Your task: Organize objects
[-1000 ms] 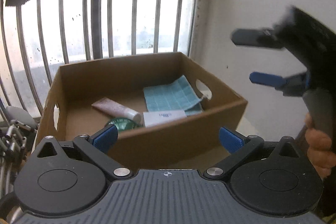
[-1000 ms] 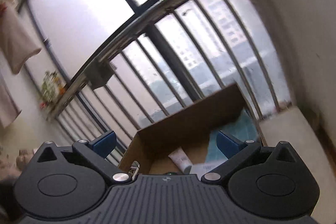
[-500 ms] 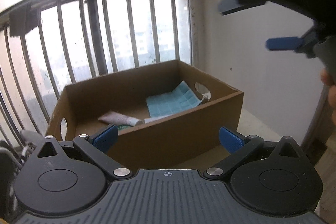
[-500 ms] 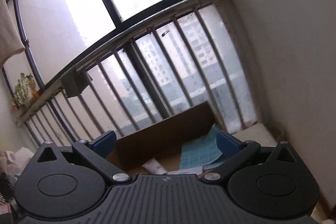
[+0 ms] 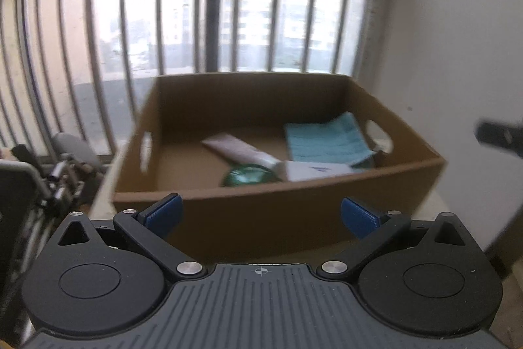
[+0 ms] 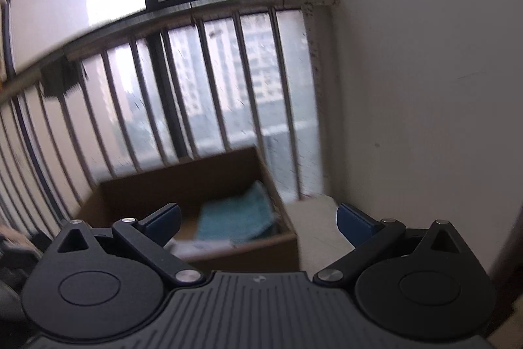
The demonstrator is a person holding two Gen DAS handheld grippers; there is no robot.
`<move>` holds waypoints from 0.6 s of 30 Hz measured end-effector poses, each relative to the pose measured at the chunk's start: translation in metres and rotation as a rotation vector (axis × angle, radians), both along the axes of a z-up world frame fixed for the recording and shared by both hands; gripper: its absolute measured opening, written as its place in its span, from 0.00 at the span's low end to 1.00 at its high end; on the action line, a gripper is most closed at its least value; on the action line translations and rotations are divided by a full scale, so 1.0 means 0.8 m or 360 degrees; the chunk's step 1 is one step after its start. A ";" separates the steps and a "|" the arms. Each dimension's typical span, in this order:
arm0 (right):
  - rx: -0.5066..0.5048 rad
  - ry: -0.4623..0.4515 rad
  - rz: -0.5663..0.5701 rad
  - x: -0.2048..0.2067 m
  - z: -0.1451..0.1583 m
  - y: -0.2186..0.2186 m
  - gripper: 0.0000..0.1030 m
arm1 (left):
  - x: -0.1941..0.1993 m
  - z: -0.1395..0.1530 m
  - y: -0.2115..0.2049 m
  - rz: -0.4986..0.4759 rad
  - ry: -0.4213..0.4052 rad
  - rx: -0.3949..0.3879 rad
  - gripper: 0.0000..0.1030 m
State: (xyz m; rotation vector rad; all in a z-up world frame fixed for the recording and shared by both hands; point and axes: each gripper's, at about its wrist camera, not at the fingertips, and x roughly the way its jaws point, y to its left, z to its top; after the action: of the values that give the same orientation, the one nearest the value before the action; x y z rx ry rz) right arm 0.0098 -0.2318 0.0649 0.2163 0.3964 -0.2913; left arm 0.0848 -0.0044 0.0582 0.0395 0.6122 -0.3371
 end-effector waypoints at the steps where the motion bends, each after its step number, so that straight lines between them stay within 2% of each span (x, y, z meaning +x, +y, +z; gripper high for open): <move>1: -0.0021 0.0020 -0.0013 0.001 -0.003 0.003 1.00 | 0.003 0.002 0.005 0.0026 -0.0004 0.0007 1.00; 9: -0.0033 0.0106 -0.0096 0.009 -0.025 0.019 1.00 | 0.019 0.000 0.013 0.0075 0.0049 -0.0018 1.00; 13: -0.0055 0.0152 -0.0015 0.018 -0.038 0.028 1.00 | 0.018 -0.003 0.004 0.0044 0.0049 0.0009 1.00; 18: 0.0041 0.0215 0.0042 0.030 -0.047 0.025 1.00 | 0.022 -0.002 -0.003 0.0026 0.0046 0.0002 1.00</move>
State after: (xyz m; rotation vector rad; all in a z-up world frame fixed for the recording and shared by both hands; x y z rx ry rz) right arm 0.0335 -0.2117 0.0277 0.2170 0.5368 -0.2756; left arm 0.1022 -0.0069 0.0565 0.0310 0.6414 -0.3217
